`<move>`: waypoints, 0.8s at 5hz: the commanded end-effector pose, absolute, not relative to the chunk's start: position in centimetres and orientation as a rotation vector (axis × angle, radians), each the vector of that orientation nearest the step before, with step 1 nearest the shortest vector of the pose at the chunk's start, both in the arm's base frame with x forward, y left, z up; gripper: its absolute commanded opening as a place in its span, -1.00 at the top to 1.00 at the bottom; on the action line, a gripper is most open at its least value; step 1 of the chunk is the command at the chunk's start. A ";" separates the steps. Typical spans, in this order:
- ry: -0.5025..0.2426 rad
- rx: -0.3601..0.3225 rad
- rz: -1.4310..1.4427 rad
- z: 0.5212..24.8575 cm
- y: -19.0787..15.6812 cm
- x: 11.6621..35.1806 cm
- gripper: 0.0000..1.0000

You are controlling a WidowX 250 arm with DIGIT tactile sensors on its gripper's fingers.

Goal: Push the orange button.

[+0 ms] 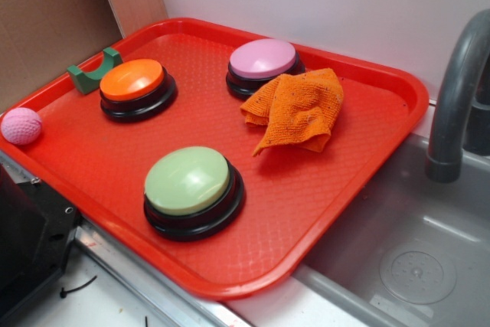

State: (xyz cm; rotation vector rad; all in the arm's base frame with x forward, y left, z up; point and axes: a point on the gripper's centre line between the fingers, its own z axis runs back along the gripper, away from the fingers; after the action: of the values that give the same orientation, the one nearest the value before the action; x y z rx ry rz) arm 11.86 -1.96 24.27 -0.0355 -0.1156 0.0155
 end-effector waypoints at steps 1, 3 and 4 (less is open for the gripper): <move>-0.116 -0.036 0.015 24.3 -2.0 11.9 -1.00; -0.093 0.005 0.049 17.8 4.2 20.6 -1.00; -0.094 0.063 0.020 14.9 5.2 21.8 -1.00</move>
State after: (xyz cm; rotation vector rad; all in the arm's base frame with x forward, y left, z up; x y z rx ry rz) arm 21.12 5.46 13.96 0.0560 -0.0622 0.0312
